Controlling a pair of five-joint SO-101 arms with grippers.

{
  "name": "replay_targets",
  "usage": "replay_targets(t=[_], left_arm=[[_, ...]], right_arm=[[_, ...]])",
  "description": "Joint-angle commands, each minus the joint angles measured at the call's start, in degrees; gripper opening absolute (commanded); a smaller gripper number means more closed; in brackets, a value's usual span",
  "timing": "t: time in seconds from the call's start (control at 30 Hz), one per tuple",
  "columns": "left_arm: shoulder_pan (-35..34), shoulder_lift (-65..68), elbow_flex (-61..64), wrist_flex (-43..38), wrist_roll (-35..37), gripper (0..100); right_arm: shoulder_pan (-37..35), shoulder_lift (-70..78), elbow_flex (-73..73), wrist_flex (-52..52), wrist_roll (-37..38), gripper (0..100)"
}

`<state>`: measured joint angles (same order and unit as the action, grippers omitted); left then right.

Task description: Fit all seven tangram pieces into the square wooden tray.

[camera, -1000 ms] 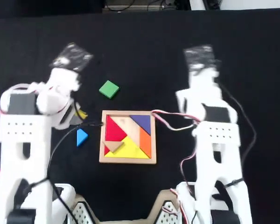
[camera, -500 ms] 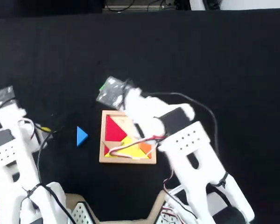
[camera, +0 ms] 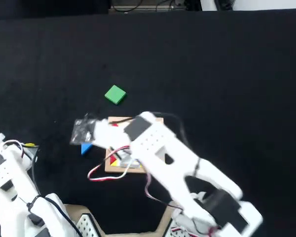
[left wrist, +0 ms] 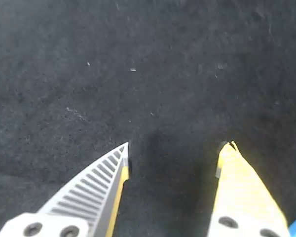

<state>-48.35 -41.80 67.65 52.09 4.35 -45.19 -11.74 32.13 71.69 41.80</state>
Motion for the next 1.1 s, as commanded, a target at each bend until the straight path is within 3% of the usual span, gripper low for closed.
replay_targets(t=[0.0,0.6,1.07], left_arm=[[-0.57,-0.62,0.04,-1.85,0.35,28],[0.75,-0.62,0.22,-1.93,0.09,28],[0.75,-0.62,0.31,-1.93,0.09,28]], right_arm=[[-0.53,4.09,-2.86,-3.87,4.13,16.9],[0.0,16.84,-11.21,-4.57,6.15,16.9],[-1.93,17.1,-11.38,-2.73,5.54,17.0]])
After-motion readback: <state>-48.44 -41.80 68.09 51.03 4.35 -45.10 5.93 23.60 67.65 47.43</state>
